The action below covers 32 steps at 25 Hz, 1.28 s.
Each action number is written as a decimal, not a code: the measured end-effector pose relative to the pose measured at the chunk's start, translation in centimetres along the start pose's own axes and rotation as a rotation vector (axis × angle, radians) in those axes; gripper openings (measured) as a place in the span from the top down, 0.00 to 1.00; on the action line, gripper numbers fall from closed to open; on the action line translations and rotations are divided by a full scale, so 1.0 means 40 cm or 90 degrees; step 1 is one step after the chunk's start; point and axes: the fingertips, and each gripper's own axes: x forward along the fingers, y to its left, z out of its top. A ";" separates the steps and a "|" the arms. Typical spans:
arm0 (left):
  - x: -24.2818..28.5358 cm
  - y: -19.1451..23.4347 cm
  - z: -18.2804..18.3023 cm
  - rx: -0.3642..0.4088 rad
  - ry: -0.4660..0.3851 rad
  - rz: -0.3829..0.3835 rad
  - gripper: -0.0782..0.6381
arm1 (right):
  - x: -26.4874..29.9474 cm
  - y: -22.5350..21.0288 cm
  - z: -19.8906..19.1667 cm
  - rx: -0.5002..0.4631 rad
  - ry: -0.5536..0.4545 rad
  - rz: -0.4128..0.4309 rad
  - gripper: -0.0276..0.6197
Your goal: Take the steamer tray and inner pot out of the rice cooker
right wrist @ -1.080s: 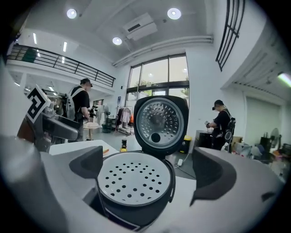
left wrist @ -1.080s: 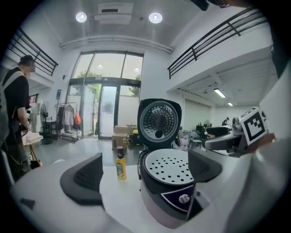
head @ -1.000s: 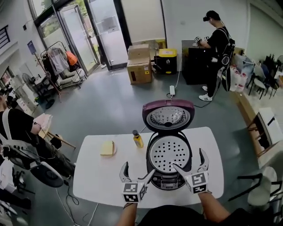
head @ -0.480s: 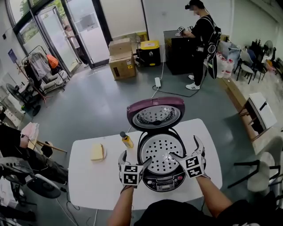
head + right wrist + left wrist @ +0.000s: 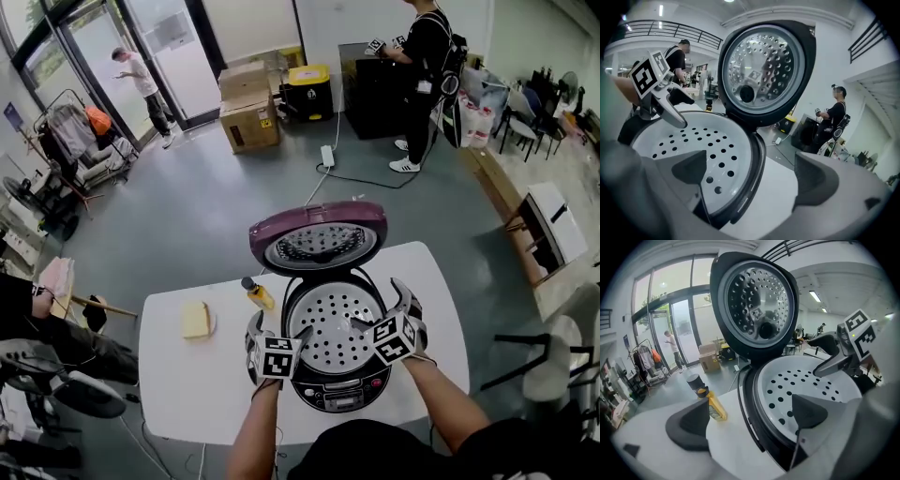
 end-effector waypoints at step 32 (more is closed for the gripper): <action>-0.071 -0.036 0.101 0.163 -0.036 0.053 0.76 | -0.055 -0.017 0.099 -0.083 -0.046 -0.022 0.83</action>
